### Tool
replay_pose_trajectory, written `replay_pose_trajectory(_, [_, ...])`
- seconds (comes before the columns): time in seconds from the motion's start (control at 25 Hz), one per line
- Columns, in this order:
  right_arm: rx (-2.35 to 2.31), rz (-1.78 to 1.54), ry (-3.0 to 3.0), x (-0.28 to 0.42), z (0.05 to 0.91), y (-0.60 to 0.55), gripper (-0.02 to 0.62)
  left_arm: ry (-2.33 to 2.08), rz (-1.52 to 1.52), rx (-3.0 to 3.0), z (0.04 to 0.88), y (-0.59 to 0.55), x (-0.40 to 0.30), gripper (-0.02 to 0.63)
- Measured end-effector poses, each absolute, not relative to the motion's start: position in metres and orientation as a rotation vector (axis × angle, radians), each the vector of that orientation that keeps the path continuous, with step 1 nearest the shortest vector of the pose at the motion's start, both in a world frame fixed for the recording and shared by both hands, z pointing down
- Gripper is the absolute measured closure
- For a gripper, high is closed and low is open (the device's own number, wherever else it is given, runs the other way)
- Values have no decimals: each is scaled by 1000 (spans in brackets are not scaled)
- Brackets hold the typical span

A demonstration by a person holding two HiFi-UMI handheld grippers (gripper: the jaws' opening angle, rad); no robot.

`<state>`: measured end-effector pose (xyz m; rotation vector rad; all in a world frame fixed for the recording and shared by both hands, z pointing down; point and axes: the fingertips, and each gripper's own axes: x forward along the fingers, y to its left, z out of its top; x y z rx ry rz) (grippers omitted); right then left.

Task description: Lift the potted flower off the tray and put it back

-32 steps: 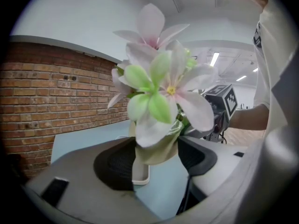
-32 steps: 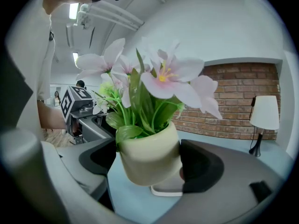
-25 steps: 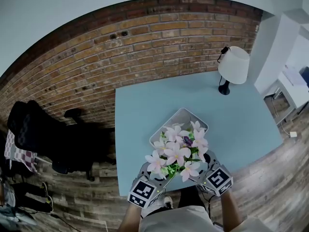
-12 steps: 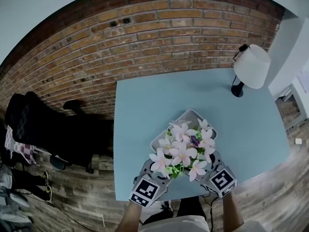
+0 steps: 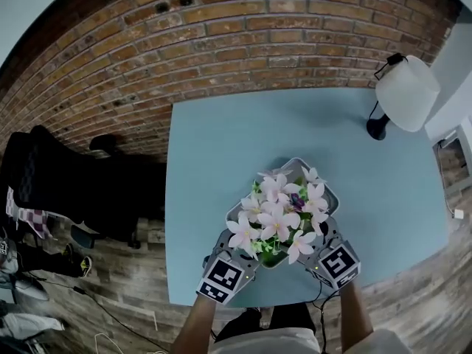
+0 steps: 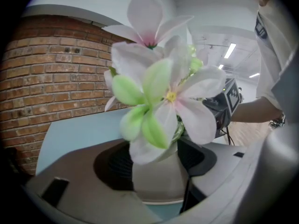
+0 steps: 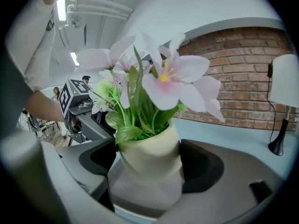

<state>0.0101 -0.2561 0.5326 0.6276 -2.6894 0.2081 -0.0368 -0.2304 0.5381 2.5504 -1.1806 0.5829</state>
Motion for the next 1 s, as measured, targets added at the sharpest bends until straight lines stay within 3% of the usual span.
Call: replay_pose_trajectory(1.0, [556,284,-2641,-9,616,-306,146,-1172,699,2430,616,-281,-55,302])
